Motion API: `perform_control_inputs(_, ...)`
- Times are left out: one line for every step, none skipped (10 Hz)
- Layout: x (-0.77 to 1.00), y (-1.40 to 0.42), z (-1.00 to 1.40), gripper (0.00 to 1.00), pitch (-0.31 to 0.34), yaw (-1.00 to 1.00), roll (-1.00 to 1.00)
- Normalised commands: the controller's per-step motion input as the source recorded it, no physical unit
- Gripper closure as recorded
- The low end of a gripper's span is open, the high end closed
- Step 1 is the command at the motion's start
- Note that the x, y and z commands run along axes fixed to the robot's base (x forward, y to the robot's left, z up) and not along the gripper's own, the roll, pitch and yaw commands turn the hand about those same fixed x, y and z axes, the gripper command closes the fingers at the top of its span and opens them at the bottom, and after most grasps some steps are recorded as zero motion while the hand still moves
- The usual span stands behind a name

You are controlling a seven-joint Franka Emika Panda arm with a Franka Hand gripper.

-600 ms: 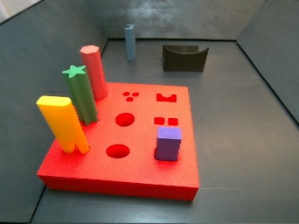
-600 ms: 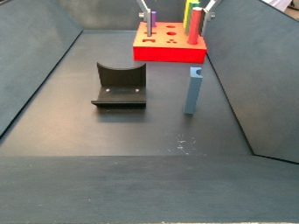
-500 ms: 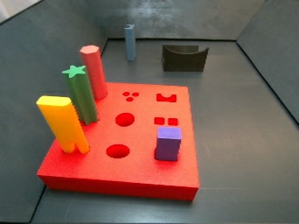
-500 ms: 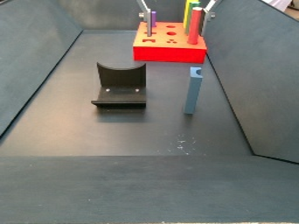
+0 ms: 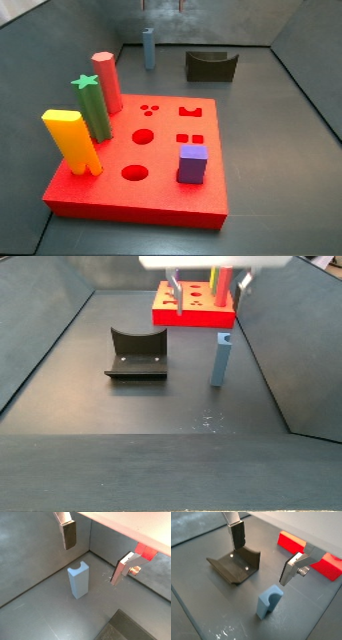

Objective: Pick up the arch object. Move up. Move to above the board. Insert the arch object.
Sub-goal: Pick up the arch object.

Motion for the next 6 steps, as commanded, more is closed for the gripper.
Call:
perform_control_inputs(0.21,0.0,-0.81,0.0,-0.006,0.0,-0.16)
perform_control_inputs(0.0,0.03,-0.87,0.0,0.0,-0.18,-0.14)
perform_control_inputs(-0.16,0.21,-0.88,0.0,0.0,-0.37,-0.14)
perform_control_inputs(-0.22,0.22,-0.8,0.0,0.001,-0.38,-0.13)
perform_control_inputs(-0.23,0.16,-0.64,0.0,0.026,-0.38,-0.09)
perform_control_inputs(-0.12,0.03,-0.59,0.0,0.001,-0.35,-0.08)
